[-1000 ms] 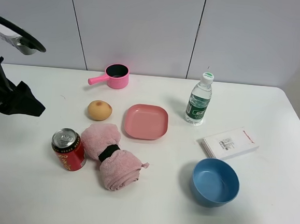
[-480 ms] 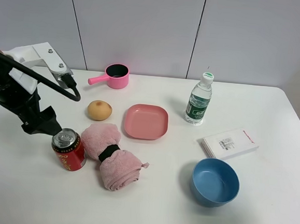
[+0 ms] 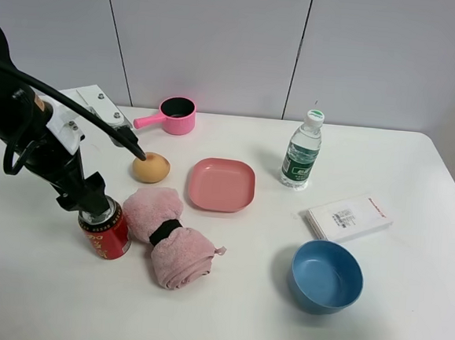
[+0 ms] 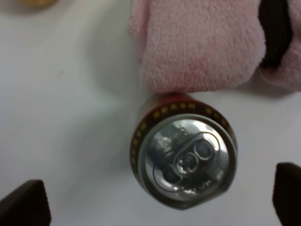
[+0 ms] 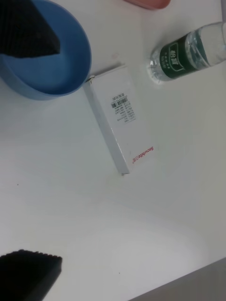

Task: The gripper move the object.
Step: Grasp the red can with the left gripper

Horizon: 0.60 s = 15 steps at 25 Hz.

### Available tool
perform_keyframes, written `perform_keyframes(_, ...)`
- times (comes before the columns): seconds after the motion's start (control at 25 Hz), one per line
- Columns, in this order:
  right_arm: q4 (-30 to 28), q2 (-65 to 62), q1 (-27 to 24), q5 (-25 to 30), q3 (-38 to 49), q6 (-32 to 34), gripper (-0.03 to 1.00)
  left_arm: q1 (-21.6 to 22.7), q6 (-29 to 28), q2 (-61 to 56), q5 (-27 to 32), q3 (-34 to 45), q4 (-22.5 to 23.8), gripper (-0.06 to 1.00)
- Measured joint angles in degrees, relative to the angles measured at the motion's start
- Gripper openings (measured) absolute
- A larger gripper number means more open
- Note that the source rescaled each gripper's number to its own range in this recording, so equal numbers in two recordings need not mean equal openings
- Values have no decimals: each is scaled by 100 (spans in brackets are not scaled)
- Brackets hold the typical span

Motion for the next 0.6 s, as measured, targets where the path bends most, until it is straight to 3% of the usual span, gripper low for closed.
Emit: perform_keyframes(0.6,0,0,0,0,0,0,100,0,-170,234,-44,0,-14,85)
